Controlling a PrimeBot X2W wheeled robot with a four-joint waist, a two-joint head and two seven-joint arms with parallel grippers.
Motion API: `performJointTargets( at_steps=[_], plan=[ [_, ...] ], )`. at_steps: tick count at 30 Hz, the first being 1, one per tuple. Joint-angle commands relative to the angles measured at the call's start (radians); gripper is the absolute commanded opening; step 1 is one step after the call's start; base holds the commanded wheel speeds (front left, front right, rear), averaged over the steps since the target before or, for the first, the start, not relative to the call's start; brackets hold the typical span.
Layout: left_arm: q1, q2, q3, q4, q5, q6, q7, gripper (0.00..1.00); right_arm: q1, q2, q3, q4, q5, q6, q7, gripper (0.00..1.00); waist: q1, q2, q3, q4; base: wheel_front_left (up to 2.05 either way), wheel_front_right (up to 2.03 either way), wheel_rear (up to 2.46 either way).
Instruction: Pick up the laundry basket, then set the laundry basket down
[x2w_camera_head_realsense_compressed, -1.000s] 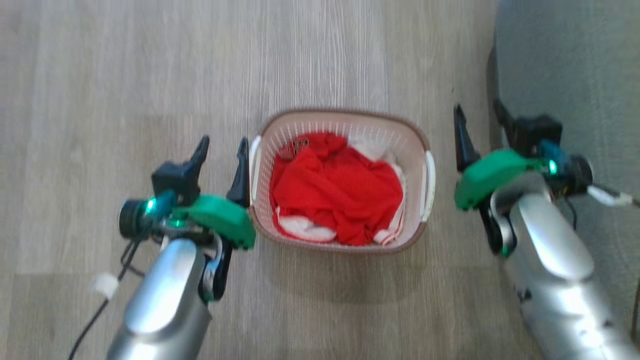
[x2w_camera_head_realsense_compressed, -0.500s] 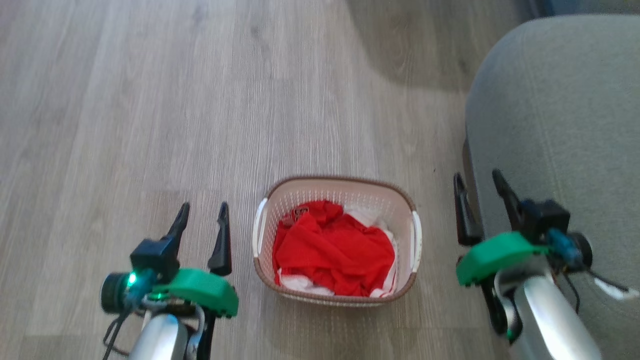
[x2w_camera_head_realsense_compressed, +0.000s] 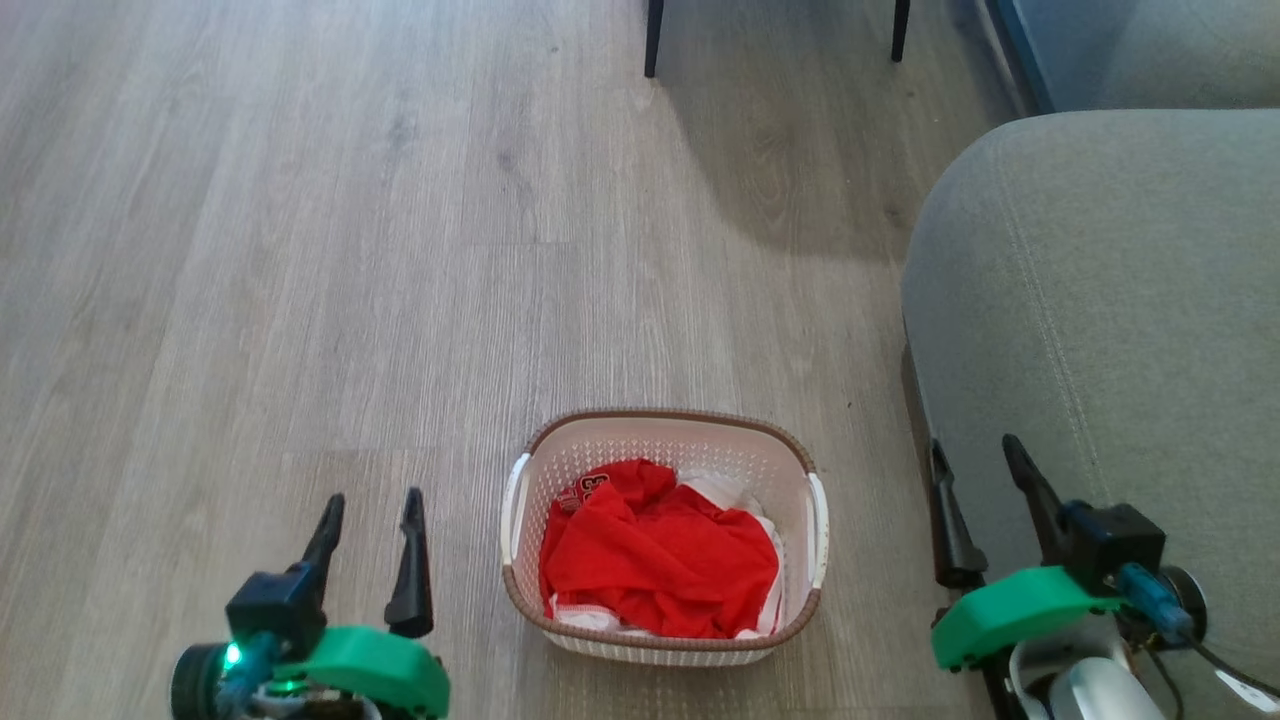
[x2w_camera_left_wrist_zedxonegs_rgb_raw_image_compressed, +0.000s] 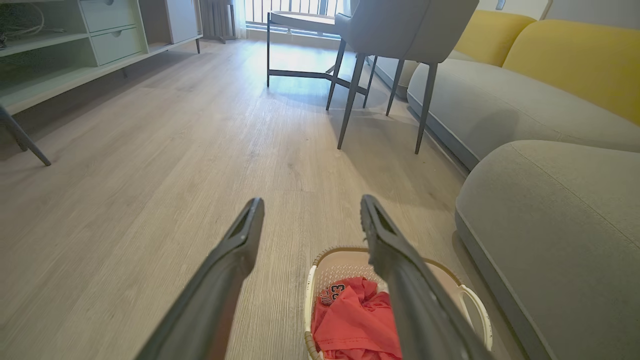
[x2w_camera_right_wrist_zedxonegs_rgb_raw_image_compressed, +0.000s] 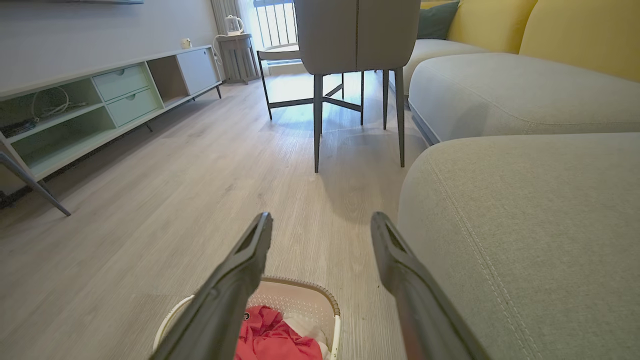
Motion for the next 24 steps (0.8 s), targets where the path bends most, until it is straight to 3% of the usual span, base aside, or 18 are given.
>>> performJointTargets(
  at_steps=[1, 24],
  plan=[
    [-0.021, -0.002, 0.047, -0.044, 0.012, 0.004, -0.01, 1.0, -0.009, 0.006, 0.01, -0.054, -0.001, 0.001, -0.012, 1.0, 0.0001, -0.0001, -0.007, -0.001, 0.0, 0.0, 0.0],
    [-0.018, -0.003, 0.06, -0.047, 0.023, -0.008, -0.01, 1.0, 0.01, 0.006, -0.009, -0.08, 0.011, 0.001, -0.012, 1.0, 0.0001, -0.0001, -0.02, -0.008, 0.0, 0.0, 0.0]
  ],
)
